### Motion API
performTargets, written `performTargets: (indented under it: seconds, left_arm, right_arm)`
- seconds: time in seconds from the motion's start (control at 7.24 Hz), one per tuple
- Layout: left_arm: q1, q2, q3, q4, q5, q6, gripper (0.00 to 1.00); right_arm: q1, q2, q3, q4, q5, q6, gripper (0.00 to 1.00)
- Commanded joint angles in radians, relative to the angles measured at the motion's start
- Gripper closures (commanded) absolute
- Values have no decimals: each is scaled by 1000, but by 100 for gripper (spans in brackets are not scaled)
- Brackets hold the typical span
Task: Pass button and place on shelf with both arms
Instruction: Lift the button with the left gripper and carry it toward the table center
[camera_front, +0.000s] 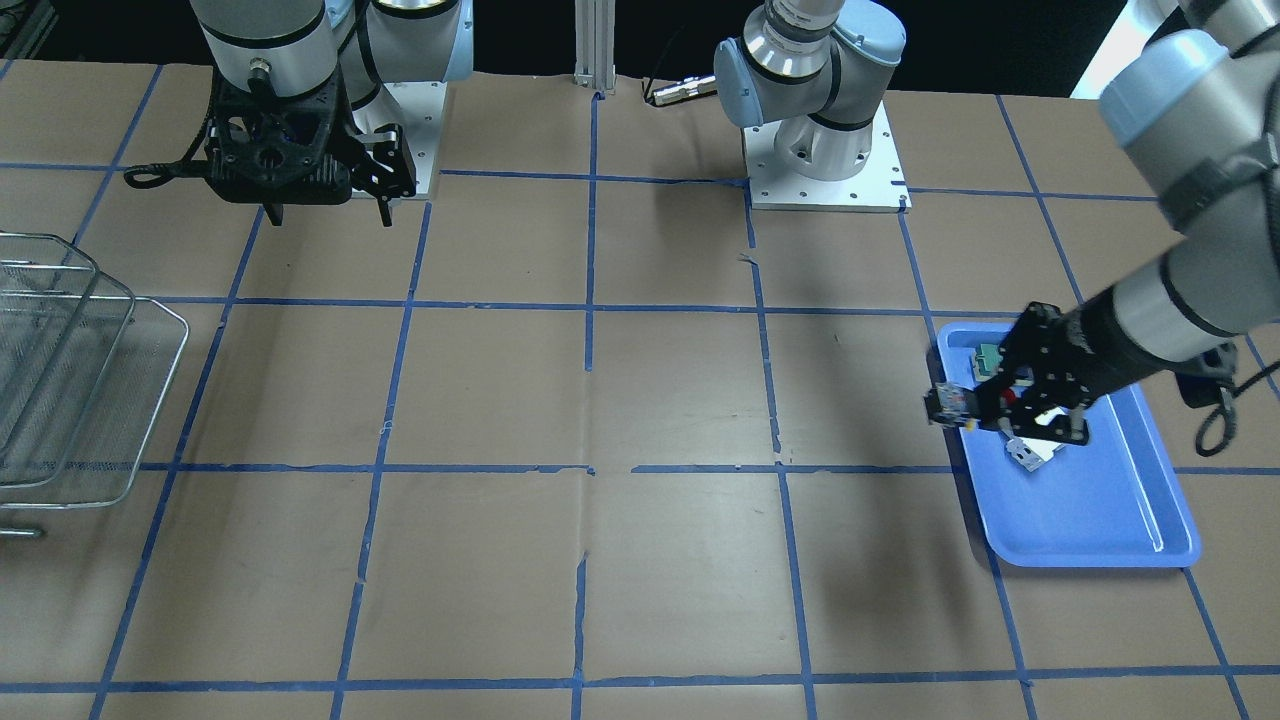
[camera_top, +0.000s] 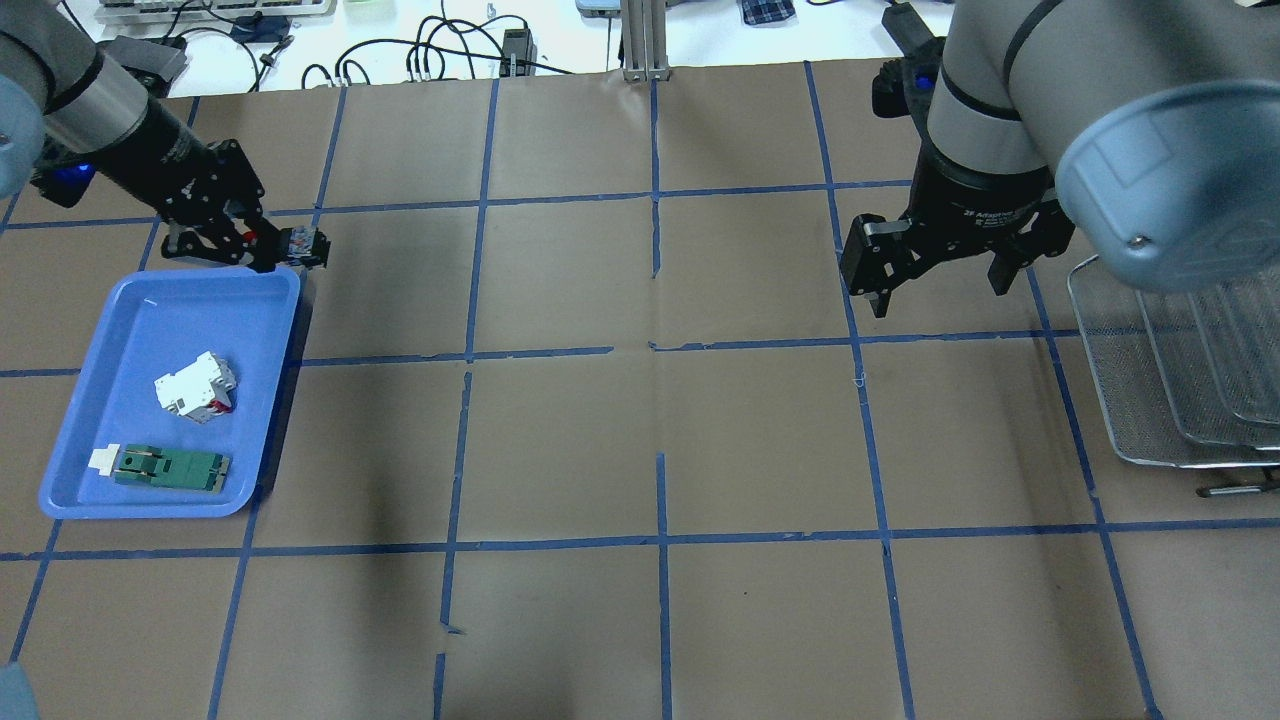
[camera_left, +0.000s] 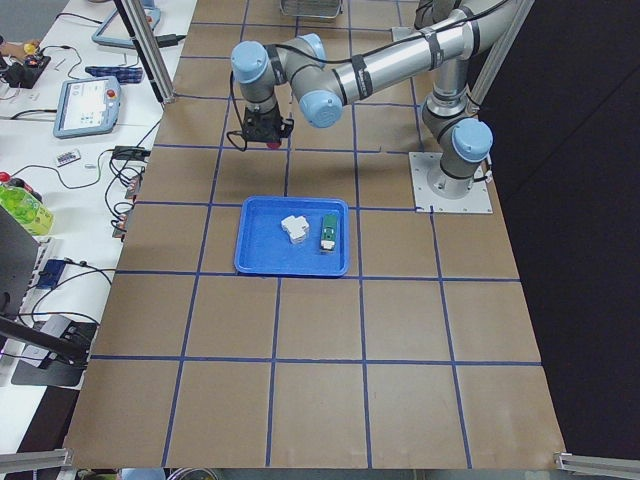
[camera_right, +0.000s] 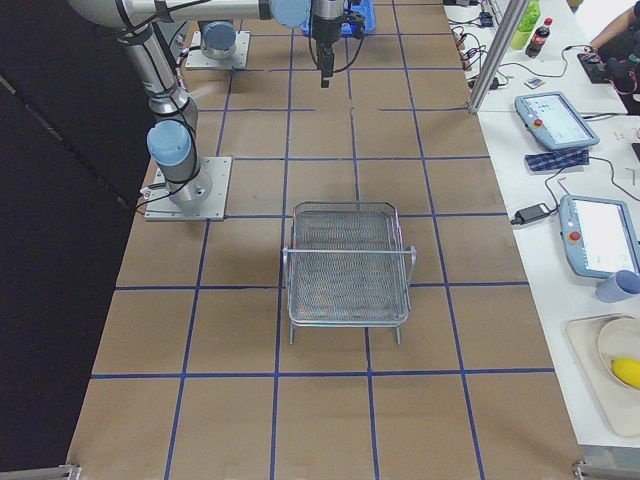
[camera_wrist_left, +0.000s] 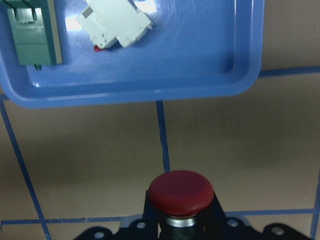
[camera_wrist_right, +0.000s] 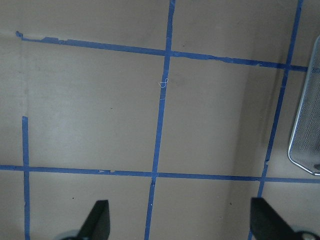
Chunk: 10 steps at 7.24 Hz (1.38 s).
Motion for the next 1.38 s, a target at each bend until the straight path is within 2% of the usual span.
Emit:
performTargets:
  seconds: [0.0,0.28,0.41,0.83,0.97,1.24]
  left_arm:
    - [-206,54,-11,-4,-58,-230,100]
    - [-344,62,-8,-3,-72,-399,100]
    - [-398,68,-7,5,-130,-448,100]
    - [-492,51,-1,19,-158,-551,100]
    - [-503,51,2,41,-178,-589,100]
    - [-515,44,6,43,-209,-594,100]
  right_arm:
    - [-43,-5,-50,43,-10,7,0]
    - [-184,2,-62,44,4,-22,0]
    - [-258,3,-56,42,6,-147,0]
    - [-489,86,-16,57,198,-454,0]
    - [-527,116,-1,109,270,-545,0]
    - [-525,127,11,195,482,-662,0]
